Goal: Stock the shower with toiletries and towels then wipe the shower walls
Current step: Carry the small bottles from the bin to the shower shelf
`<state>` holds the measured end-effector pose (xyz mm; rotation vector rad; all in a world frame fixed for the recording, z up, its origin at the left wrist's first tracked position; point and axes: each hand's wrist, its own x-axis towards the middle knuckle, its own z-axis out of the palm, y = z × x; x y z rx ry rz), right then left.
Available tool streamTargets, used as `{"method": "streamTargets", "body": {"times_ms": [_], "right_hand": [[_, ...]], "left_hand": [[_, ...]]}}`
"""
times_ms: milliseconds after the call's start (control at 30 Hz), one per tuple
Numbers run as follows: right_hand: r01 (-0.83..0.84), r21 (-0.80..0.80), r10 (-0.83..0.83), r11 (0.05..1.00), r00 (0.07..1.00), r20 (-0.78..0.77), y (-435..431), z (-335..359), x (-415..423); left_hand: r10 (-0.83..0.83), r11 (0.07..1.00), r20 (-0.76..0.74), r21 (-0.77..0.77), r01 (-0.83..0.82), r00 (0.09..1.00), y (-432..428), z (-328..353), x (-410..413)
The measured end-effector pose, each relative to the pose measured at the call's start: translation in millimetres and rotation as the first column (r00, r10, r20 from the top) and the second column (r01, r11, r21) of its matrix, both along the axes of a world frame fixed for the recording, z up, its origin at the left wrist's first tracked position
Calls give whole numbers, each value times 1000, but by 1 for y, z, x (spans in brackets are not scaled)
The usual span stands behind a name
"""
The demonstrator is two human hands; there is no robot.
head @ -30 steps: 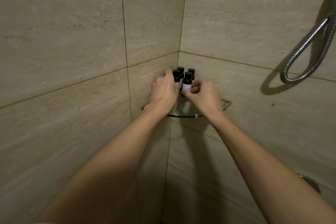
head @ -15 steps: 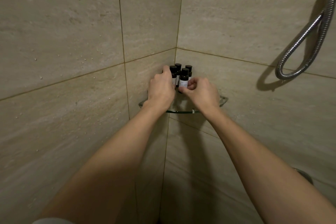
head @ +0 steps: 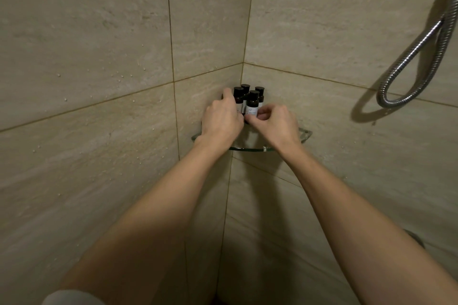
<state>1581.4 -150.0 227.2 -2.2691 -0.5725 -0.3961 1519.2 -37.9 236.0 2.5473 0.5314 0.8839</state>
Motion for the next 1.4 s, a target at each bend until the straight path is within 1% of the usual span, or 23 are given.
{"method": "streamTargets", "body": {"times_ms": [67,167,233,267,333,400,467,533,600,667,700,767,833,900,967,1000,1067,1133,1167,1300,1400], "right_hand": [[12,93,-13,996,1000,20,-4,-1,-4],[1,228,-39,974,986,161,-18,-11,-17],[-15,308,-70,951,963,261,-31,-29,-28],[-24,344,-90,939,946,313,-38,-42,-33],[-37,386,-128,922,910,393,-51,-71,-41],[-40,378,-116,925,917,382,-63,-99,-48],[-43,368,-92,929,935,342,-74,-127,-53],[-32,359,-78,933,955,288,-84,-156,-56],[1,309,-61,951,981,182,-93,-187,-59],[51,211,-45,976,998,-34,-104,-222,-65],[70,142,-47,987,985,-164,-110,-240,-70],[77,0,-71,997,908,-412,-128,-280,-78],[26,-113,-89,993,793,-603,-146,-312,-94],[2,-215,-163,977,658,-735,-170,-346,-120],[8,-271,-235,963,523,-819,-196,-374,-156],[28,-291,-270,956,459,-846,-209,-387,-174],[69,-320,-324,945,337,-884,-232,-408,-208],[99,-331,-346,938,256,-903,-253,-426,-239],[120,-330,-350,936,227,-909,-262,-432,-256],[228,-322,-360,919,146,-922,-289,-444,-313],[308,-331,-372,892,84,-924,-305,-455,-347]], "left_hand": [[-22,1000,15,3,21,1000,3,-2,-5],[-86,996,89,-14,88,992,13,-12,-22],[-118,993,142,28,115,983,16,-26,-38],[-135,990,180,62,126,974,14,-36,-48],[-176,983,301,108,150,937,10,-57,-69],[-180,982,397,117,145,900,6,-83,-88],[-164,986,415,98,135,895,4,-115,-104],[-135,991,362,47,127,923,0,-151,-113],[-147,987,231,-33,159,962,-4,-185,-119],[-220,963,8,-158,219,975,-5,-220,-124],[-266,944,-107,-232,236,958,-5,-237,-127],[-358,890,-280,-391,235,891,-5,-274,-129],[-401,846,-418,-511,154,815,-7,-308,-135],[-428,820,-565,-571,40,706,-8,-350,-146],[-462,808,-681,-587,-47,568,-1,-399,-161],[-474,805,-721,-587,-83,506,3,-421,-170],[-478,782,-766,-594,-189,431,13,-460,-185],[-496,706,-768,-628,-327,404,14,-478,-196],[-505,682,-762,-641,-353,407,11,-483,-200],[-534,696,-747,-654,-296,395,-5,-481,-210],[-569,725,-747,-653,-218,343,-20,-479,-223]]}}
